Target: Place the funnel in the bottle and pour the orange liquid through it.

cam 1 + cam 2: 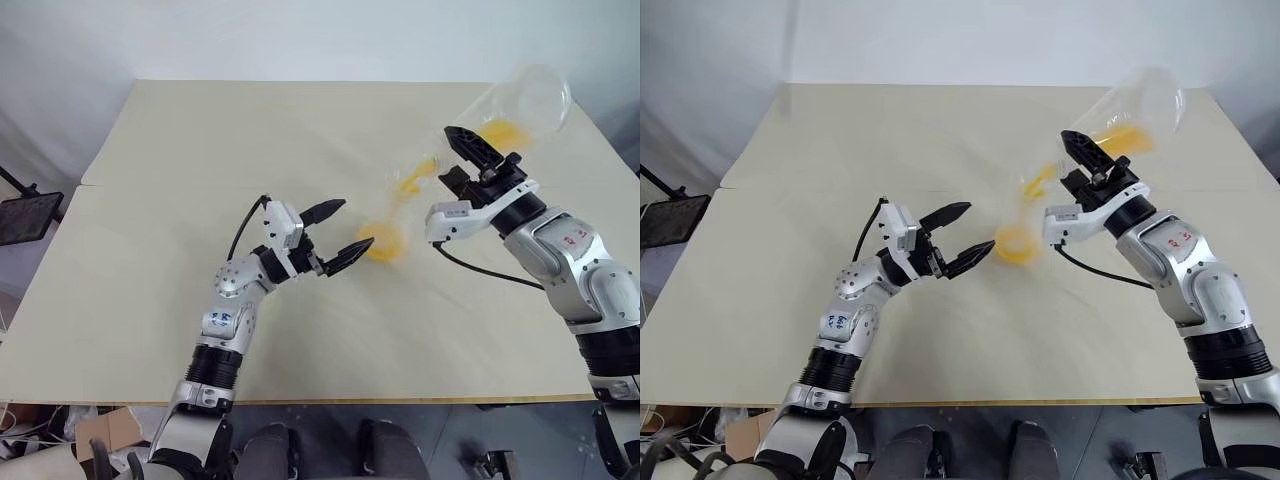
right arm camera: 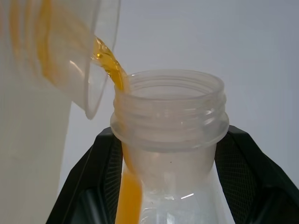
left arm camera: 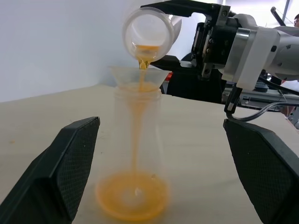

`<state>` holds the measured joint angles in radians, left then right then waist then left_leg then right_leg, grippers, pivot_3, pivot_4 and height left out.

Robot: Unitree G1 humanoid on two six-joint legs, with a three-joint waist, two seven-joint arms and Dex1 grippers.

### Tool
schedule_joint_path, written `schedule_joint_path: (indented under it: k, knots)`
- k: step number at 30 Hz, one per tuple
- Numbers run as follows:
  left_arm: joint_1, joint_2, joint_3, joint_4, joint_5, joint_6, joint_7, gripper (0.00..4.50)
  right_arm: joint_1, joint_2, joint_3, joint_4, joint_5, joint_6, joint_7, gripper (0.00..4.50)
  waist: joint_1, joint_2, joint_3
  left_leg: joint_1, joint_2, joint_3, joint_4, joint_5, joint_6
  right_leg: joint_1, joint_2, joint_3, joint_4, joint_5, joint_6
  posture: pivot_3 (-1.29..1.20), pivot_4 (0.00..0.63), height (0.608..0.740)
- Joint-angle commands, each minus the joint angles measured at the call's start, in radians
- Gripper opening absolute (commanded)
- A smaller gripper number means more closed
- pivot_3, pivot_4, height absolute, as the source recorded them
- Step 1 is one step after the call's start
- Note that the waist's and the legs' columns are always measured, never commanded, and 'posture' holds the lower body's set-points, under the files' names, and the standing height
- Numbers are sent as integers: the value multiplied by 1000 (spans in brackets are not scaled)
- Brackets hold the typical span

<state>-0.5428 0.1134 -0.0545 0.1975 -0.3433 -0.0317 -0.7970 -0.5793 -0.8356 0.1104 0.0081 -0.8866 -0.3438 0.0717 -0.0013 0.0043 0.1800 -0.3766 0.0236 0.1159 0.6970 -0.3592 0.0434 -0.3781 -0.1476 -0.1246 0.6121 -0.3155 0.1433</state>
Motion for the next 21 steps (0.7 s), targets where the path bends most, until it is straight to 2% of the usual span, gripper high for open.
schedule_joint_path:
  k: [1,21]
  knots:
    - [1,-4,-8,-40,7,-28,6,4500,-7,-24,-25,-15,10,-13,-21,2424,-1,0,0,0,0,0,0,0,0,0,0,0,0,0,0,0,150,740]
    - [10,-9,-11,-50,4,-24,23,4500,-16,-20,-22,-14,1,-12,-29,2424,0,0,0,0,0,0,0,0,0,0,0,0,0,0,0,0,150,740]
